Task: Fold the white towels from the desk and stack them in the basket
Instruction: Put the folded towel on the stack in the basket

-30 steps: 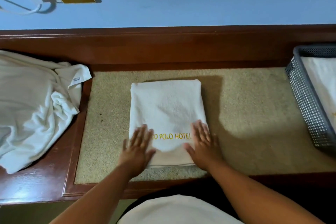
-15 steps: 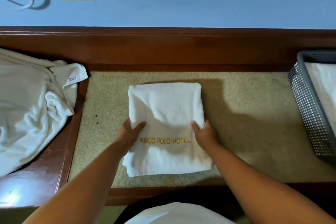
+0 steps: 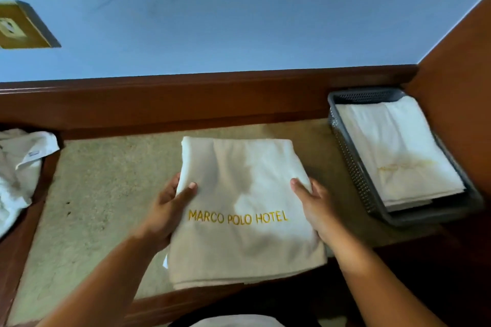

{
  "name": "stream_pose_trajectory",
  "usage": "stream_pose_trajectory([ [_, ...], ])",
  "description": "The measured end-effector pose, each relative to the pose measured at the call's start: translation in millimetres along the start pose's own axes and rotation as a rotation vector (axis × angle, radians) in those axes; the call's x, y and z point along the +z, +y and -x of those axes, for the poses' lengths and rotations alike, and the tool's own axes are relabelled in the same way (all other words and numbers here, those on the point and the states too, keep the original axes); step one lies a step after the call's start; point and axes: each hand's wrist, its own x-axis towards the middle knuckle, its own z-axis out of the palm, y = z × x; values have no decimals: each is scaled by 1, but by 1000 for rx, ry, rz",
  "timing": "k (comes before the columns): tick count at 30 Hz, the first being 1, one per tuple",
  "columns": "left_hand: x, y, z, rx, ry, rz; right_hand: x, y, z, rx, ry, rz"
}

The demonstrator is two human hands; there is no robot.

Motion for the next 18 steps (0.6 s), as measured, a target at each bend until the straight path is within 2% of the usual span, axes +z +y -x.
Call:
stream_pose_trajectory([
  [5, 132, 10, -31, 102, -199, -27, -141, -8, -21, -121, 175, 72],
  [11, 313, 11, -68, 279, -307, -42, -313, -26, -78, -230, 326, 139],
  [15, 402, 19, -87, 388, -297, -41, -393, -39, -117, -286, 381, 181],
  [18, 431, 11, -105, 311, -240, -129, -423, -31, -157, -196, 323, 308],
])
